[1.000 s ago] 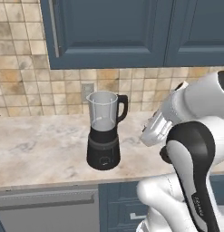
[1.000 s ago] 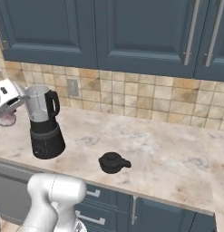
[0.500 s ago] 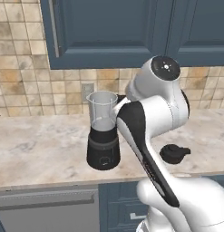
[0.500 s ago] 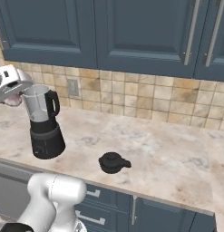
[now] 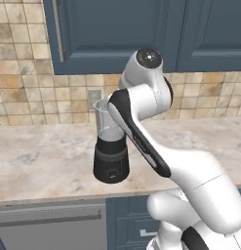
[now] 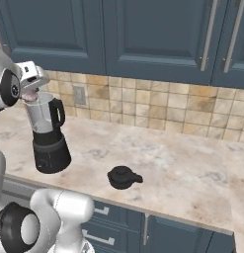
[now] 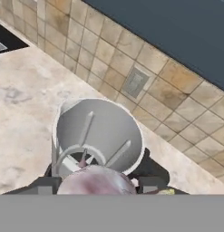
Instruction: Grab the garlics from the fridge, place them in the blender, close the lid, and turn on the blender to create a marinade.
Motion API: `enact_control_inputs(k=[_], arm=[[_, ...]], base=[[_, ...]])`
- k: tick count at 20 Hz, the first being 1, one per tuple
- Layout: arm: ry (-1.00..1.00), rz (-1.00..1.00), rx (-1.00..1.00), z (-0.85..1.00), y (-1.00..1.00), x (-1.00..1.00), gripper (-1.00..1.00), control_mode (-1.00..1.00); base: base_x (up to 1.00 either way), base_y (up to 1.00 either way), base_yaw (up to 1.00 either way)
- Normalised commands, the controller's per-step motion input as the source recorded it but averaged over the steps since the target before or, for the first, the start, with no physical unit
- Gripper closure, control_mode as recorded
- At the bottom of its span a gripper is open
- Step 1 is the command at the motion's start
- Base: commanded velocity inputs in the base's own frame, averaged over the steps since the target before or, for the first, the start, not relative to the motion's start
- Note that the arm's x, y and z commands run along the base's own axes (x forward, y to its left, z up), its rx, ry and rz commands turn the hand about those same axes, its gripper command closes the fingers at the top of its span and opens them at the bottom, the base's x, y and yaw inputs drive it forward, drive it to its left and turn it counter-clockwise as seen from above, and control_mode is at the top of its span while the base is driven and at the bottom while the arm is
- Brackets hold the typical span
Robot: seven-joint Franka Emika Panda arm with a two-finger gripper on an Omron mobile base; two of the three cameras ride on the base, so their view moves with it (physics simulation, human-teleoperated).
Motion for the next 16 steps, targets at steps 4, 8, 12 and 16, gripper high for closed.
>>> enact_control_inputs(k=[4,8,12,16], arm=[[0.16,0.00,0.01,-0.21,0.41,0.92,1.00,-1.00],[0.18,0.00,0.00,-0.51,0.16,0.62,1.00,-1.00],[0.14,0.00,0.01,-0.44,0.00,0.42,1.00,-1.00],[0.14,0.00,0.05,-0.44,0.00,0.24,1.00,-1.00]], base=[[0.00,0.00,0.00],[0.00,0.00,0.00],[0.00,0.00,0.00],[0.00,0.00,0.00]])
